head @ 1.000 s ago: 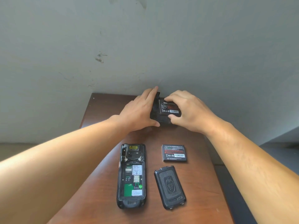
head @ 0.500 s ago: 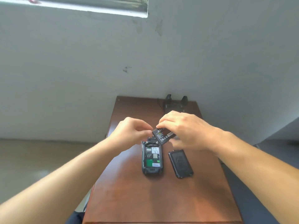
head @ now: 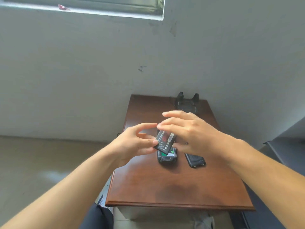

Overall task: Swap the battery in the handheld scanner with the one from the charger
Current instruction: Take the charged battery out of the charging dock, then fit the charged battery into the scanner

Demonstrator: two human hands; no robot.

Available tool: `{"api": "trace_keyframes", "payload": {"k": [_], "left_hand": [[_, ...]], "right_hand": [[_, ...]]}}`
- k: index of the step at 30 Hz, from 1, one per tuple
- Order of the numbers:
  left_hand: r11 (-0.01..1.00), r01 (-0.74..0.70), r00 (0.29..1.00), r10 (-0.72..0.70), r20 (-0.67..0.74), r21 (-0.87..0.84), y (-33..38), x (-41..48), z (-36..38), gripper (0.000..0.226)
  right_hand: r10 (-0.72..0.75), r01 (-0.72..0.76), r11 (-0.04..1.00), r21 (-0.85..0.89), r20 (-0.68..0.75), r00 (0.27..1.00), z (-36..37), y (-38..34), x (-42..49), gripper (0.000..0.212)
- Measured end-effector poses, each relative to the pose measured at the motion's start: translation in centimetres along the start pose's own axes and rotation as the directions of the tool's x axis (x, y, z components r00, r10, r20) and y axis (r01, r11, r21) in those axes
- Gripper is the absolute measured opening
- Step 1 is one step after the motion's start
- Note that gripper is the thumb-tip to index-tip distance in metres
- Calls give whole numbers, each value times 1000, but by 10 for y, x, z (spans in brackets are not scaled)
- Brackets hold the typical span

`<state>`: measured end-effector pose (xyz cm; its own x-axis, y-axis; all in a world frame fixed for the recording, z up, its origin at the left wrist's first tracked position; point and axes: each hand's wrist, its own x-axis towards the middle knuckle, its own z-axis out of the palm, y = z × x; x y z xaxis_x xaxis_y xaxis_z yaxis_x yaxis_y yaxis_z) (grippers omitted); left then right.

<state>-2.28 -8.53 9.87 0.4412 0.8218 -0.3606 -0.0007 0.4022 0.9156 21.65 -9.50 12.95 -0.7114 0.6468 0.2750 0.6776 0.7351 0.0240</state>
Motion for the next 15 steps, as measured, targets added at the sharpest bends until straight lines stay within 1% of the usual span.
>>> {"api": "trace_keyframes", "payload": {"k": [1,2,4,6,7,8,11,13,15], "left_hand": [[1000,-1,1000,1,-21,-25,-3,-1,0,51],[999,-7,999,5,-44,-48,-6,-3,1,48],[996,-26,996,19,-84,-82,-11,-4,2,43],[991,-45,993,31,-115,-124,-15,-4,5,40],[988,-56,991,37,-129,-145,-18,-4,7,38],[985,-64,989,41,-140,-162,-21,-4,10,37],[977,-91,986,62,-155,-190,-32,-1,18,35],[973,-97,987,67,-146,-207,-43,9,23,36],[973,-88,988,59,-140,-213,-47,9,24,38]], "right_hand": [[68,-65,997,47,-61,996,-1,-1,-4,65],[158,-141,981,130,-129,979,-2,-3,-9,68],[373,-278,891,359,-228,899,1,-11,-23,73],[545,-357,766,534,-247,801,14,-23,-36,76],[598,-378,717,586,-237,766,24,-29,-41,76],[630,-390,680,621,-222,744,36,-37,-44,77],[665,-416,628,658,-177,726,72,-55,-45,79],[696,-428,598,678,-173,697,94,-60,-45,76],[727,-423,584,693,-216,652,98,-62,-45,69]]}}
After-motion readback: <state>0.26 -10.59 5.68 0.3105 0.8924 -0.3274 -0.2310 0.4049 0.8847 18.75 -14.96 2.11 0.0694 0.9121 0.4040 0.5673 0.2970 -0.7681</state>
